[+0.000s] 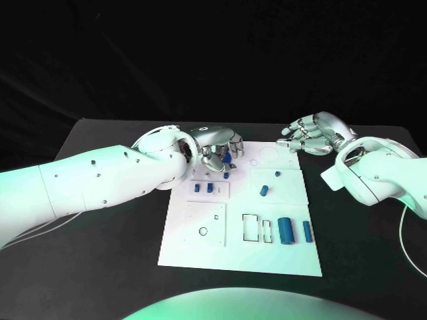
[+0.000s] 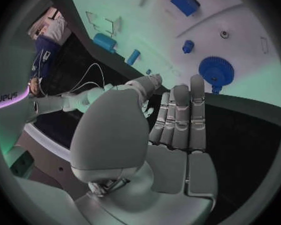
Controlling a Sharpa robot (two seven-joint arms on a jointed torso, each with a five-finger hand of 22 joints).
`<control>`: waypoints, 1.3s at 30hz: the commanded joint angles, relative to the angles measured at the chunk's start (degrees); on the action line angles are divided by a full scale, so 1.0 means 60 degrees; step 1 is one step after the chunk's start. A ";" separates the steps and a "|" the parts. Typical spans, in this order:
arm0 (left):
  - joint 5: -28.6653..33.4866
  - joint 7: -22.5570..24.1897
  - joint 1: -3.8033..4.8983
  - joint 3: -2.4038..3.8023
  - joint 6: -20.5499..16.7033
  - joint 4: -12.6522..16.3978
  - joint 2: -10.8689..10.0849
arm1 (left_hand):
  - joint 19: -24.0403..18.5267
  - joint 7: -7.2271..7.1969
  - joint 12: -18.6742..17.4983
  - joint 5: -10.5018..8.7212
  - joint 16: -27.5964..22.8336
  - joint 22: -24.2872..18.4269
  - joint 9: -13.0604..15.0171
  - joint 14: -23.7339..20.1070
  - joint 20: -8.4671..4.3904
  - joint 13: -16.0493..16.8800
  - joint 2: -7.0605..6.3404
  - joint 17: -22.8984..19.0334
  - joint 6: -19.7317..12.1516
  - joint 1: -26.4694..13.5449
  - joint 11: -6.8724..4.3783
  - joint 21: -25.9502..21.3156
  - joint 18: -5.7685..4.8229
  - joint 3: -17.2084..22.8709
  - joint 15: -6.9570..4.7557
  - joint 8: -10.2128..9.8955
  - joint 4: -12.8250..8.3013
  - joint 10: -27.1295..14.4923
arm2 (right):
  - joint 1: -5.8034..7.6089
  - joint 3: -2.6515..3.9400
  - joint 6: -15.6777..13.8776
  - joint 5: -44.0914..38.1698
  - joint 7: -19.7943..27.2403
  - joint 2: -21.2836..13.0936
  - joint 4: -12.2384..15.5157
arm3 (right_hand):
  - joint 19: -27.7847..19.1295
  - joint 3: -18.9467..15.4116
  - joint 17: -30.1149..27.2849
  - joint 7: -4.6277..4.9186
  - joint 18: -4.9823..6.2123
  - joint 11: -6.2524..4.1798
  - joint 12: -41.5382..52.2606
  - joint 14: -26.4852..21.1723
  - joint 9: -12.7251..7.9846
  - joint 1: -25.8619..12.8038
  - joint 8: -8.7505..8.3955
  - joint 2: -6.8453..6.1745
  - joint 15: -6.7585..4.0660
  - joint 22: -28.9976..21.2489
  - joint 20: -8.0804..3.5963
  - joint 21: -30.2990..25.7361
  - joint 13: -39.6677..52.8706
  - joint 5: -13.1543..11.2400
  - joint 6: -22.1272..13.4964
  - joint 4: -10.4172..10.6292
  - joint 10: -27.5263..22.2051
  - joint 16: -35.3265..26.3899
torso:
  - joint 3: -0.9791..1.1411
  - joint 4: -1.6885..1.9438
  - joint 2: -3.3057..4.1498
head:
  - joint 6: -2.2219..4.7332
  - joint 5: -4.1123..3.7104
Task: Assemble the parts on the task board
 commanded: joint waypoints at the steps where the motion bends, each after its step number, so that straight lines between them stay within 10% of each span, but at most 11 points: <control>1: -0.1401 0.0254 0.0003 -0.0031 0.1106 -0.0126 0.0169 | 0.0091 0.0143 -0.0048 -0.0064 0.0570 0.0111 -0.0105 0.0343 0.0059 -0.0074 -0.0051 0.0408 0.0170 -0.0159 0.0102 0.0182 0.0123 -0.0110 0.0044 -0.0088 -0.0002 0.0089 | -0.0004 0.0001 0.0098 0.0008 0.0187 0.0004 0.0027 | -0.0076 -0.0073 -0.0016 0.0067 0.0044 0.0081 -0.0055 -0.0066 -0.0014 0.0016 -0.0068 -0.0022 0.0034 -0.0015 0.0028 -0.0063 -0.0022 -0.0002 0.0007 0.0014 -0.0009 -0.0064 | 0.0005 -0.0014 0.0008 | 0.0006 0.0006; 39: -0.1847 -0.0715 -0.0006 -0.0105 0.2445 -0.0982 0.0735 | 0.0195 -0.0033 -0.0092 -0.0035 0.1898 0.0447 -0.0348 0.0979 0.0012 -0.0220 0.0172 0.1278 0.0830 -0.0103 -0.0032 0.0766 0.0142 -0.0029 -0.0040 -0.0203 0.0035 0.0471 | -0.0003 0.0002 0.0002 0.0011 0.0150 0.0010 0.0073 | -0.0133 -0.0104 -0.0102 0.0115 0.0045 0.0132 -0.0131 -0.0135 -0.0068 -0.0204 -0.0200 0.0017 0.0089 -0.0114 0.0076 -0.0137 -0.0196 0.0001 0.0000 0.0033 -0.0060 -0.0178 | -0.0009 0.0018 -0.0008 | -0.0033 -0.0054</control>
